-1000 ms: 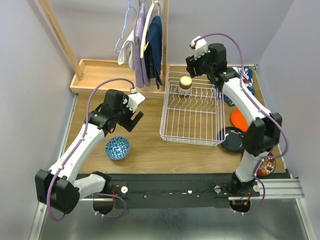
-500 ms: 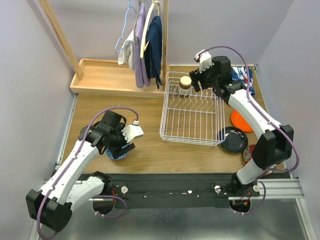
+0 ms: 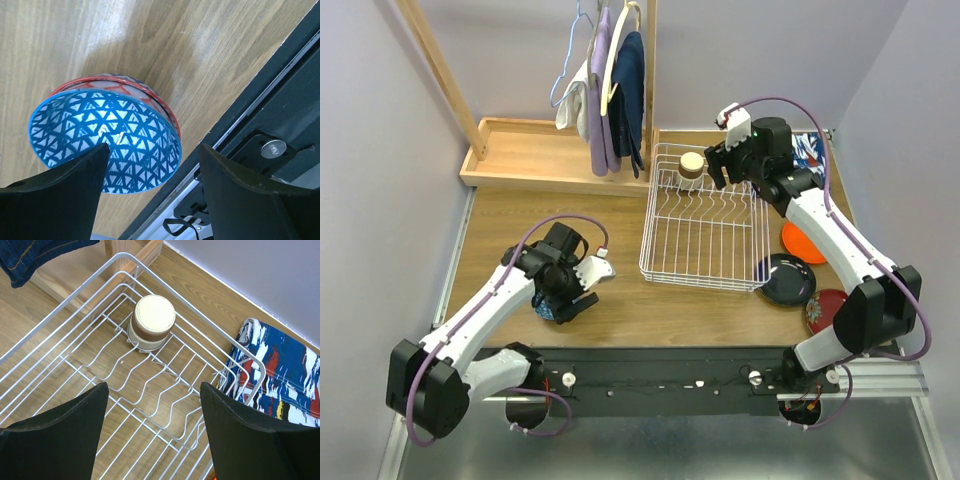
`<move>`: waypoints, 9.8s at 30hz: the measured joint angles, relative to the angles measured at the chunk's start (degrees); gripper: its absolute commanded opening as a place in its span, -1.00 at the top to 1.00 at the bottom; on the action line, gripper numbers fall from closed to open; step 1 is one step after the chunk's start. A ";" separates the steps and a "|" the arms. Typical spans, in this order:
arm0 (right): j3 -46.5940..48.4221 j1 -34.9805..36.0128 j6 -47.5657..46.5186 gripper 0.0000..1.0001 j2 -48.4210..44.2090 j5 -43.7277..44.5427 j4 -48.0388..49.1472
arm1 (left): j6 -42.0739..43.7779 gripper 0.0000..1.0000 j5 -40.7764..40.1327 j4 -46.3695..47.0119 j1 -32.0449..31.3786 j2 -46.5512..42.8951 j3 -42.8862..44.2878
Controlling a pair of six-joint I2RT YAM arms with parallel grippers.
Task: Load the mixed dishes into the dish rack
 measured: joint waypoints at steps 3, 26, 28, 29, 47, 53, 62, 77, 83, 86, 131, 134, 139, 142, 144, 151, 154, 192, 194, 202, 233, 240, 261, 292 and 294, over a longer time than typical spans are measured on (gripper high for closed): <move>-0.59 0.00 0.00 -0.63 -0.44 0.00 -0.02 | -0.55 -0.47 0.09 0.31 -0.04 1.68 0.00; -0.90 0.00 -0.04 -0.63 -0.59 0.04 0.13 | 0.79 1.00 2.51 -9.92 -0.02 4.55 11.65; -1.36 0.00 -0.04 -0.63 -0.57 0.04 0.50 | 1.36 1.00 2.54 -12.76 -0.02 3.50 14.34; -1.60 0.00 -0.02 -0.63 -0.57 0.04 0.57 | 1.62 1.00 2.54 -13.73 -0.02 3.10 15.61; -2.43 -2.23 1.70 -0.99 0.76 15.02 1.66 | 4.17 1.00 16.81 -13.49 -1.20 22.32 46.49; -2.40 -5.44 4.26 -1.00 0.31 22.53 -1.73 | 1.07 1.00 25.16 -6.27 -6.05 27.69 47.76; -3.23 -8.96 6.16 -0.99 -4.35 25.07 -5.11 | -11.37 1.00 33.20 5.57 -10.60 41.79 61.40; -0.72 -12.39 7.76 -0.99 -1.60 30.03 -13.09 | -63.30 1.00 42.16 57.92 -12.44 55.84 53.75; -0.26 -14.25 8.00 -0.99 0.57 30.58 -14.43 | -82.47 1.00 41.75 77.24 -13.03 61.68 49.72; -0.15 -14.75 7.52 -1.00 0.81 30.58 -14.49 | -87.34 1.00 40.59 81.31 -13.22 61.75 47.43; -3.63 -15.39 9.81 -1.00 1.20 25.97 -12.74 | -75.87 -0.48 22.36 52.85 -5.25 46.69 34.07; -3.63 -15.39 10.23 -0.97 1.20 24.96 -12.76 | -64.85 -0.47 20.24 46.51 -5.11 42.25 35.85; -3.54 -15.39 10.12 -0.91 1.20 19.93 -12.94 | -47.43 -0.40 17.31 34.58 -5.31 34.10 33.70; -3.06 -15.39 9.88 -0.90 1.20 15.15 -13.53 | -36.13 -0.49 14.08 26.18 -5.31 27.80 29.64; -2.64 -15.39 9.86 -0.89 1.20 12.52 -13.75 | -28.68 -0.53 10.95 20.76 -5.20 22.40 25.51; 0.37 -15.39 9.73 -0.89 1.25 4.46 -14.49 | -10.97 -0.50 1.03 4.35 -2.43 7.85 11.47; 1.11 -15.39 9.75 -0.89 1.27 3.61 -14.03 | -8.66 -0.50 -1.81 -0.31 -2.01 6.40 8.26; -1.38 -15.39 11.21 -0.89 -0.35 0.22 -10.56 | -4.04 0.32 -1.97 -2.86 -3.02 11.30 0.94; -1.38 -15.39 11.21 -0.89 -0.35 0.17 -10.51 | -3.78 0.35 -1.97 -2.62 -3.39 11.61 0.59; -1.38 -15.39 11.26 -0.89 -0.33 -0.11 -10.36 | -2.62 1.00 -2.64 -3.76 -3.48 14.36 3.48; -1.38 -15.39 11.21 -0.91 -0.33 0.94 -9.90 | 2.03 1.00 8.87 -15.82 -4.76 20.28 35.98; -1.38 -15.39 11.23 -0.90 -0.28 1.31 -9.94 | 2.89 1.00 7.28 -11.19 -4.57 19.98 26.12; -2.21 -15.39 11.19 -0.91 0.28 1.31 -9.79 | 0.63 0.35 3.43 2.62 -13.60 17.97 7.41; -2.21 -15.39 11.04 -0.91 2.40 1.55 -9.75 | 1.57 1.00 -2.29 -9.64 -15.56 17.46 26.47; -2.21 -15.39 10.95 -0.91 2.40 1.88 -9.75 | 1.60 1.00 -2.32 -11.93 -15.43 17.84 34.93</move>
